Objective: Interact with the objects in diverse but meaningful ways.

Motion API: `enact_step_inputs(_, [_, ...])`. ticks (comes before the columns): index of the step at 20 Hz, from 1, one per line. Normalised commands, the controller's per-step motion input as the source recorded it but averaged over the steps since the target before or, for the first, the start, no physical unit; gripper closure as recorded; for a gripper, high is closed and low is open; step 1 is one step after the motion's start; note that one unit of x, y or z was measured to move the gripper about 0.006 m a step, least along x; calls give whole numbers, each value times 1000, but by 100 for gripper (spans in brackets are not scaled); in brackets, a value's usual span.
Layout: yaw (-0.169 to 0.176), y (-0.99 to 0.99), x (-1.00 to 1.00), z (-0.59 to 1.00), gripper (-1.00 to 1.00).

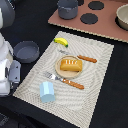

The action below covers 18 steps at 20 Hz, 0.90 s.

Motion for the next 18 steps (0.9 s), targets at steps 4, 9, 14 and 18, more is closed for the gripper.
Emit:
enact_step_inputs(4, [24, 0, -14, 0, 100])
enact_step_inputs(9, [32, 0, 0, 26, 100])
enact_step_inputs(14, [18, 54, -7, 296, 100])
enact_step_inputs(18, [0, 187, -243, 871, 100])
